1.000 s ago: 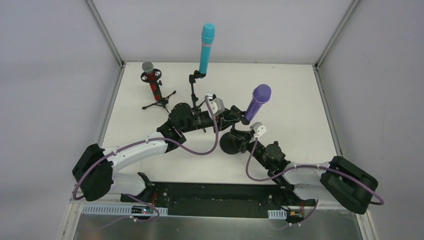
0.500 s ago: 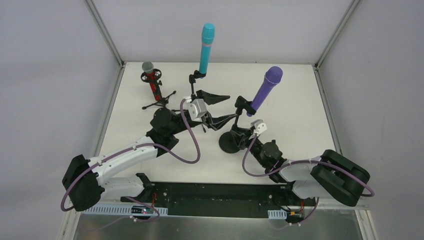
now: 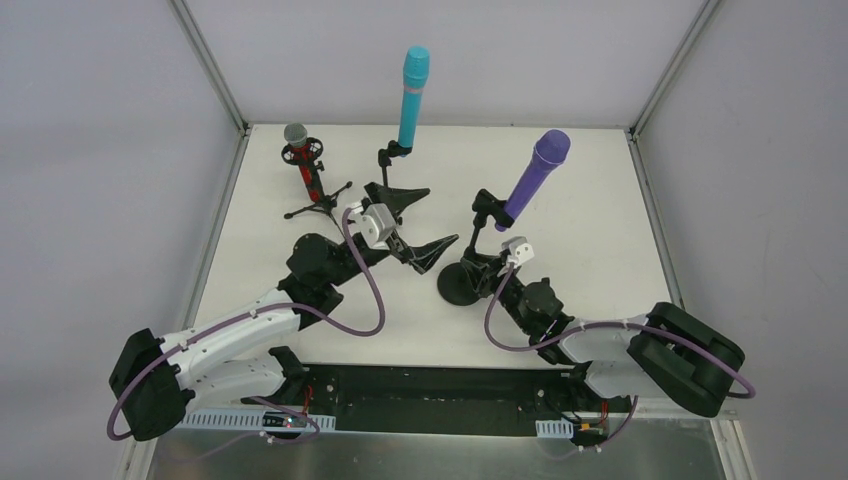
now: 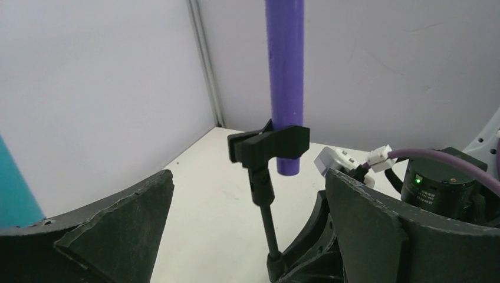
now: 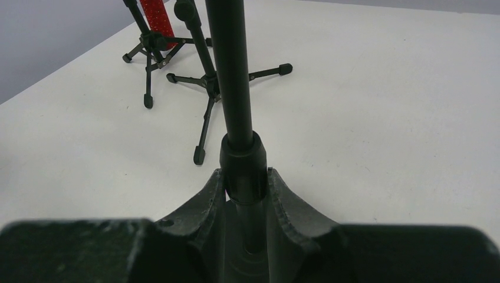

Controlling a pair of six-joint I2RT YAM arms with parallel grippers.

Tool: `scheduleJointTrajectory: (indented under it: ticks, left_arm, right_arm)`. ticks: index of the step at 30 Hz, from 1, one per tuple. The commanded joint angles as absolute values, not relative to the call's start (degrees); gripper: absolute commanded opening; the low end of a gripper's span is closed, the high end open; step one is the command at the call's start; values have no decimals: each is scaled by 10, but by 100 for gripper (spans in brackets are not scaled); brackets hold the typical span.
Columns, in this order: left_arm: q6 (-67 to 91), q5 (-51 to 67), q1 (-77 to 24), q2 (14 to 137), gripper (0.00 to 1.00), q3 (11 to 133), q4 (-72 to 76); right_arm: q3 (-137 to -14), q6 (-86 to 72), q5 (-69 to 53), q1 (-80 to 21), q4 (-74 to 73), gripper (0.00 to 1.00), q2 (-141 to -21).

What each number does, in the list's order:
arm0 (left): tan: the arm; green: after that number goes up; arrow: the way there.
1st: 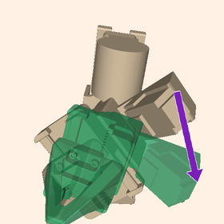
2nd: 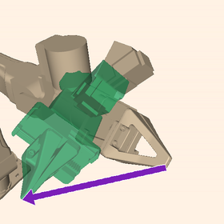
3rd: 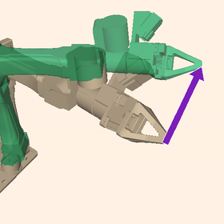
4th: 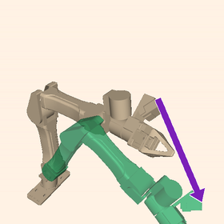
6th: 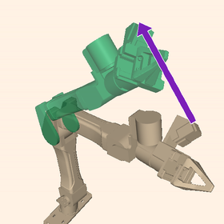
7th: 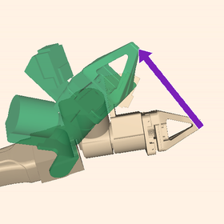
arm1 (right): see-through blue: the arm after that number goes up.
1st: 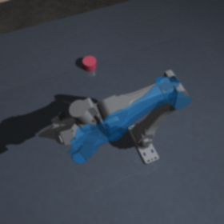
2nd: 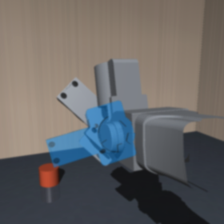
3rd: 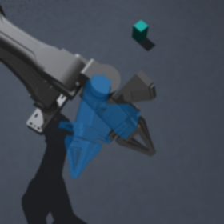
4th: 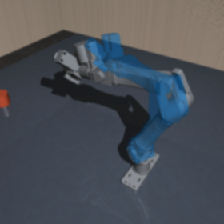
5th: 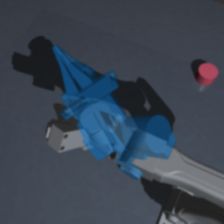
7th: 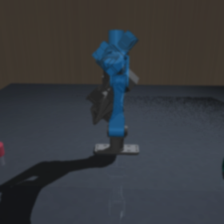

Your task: Attach the microphones to the stand

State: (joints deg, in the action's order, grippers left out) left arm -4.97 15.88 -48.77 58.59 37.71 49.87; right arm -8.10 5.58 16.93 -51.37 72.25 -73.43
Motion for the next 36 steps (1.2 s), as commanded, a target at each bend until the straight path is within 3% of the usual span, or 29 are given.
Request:
scheduleJointTrajectory:
  ticks: [1, 3, 12, 17, 27, 36]
  left_arm:
    - [-18, 64, -489, 547, 99, 344, 486]
    - [-8, 24, -489, 534, 99, 328, 468]
    - [-2, -86, -489, 471, 99, 262, 440]
    - [11, -145, -489, 441, 99, 252, 391]
    - [69, -243, -489, 435, 99, 269, 272]
    - [150, -283, -478, 473, 99, 282, 151]
  right_arm:
    - [-81, 34, 188, -514, 556, 20, -726]
    - [-85, 36, 190, -516, 536, 26, -715]
    - [-108, 49, 214, -526, 462, 31, -702]
    - [-110, 48, 224, -538, 446, 48, -692]
    - [-102, 43, 227, -557, 421, 99, -636]
    - [-98, -11, 234, -558, 320, 99, -498]
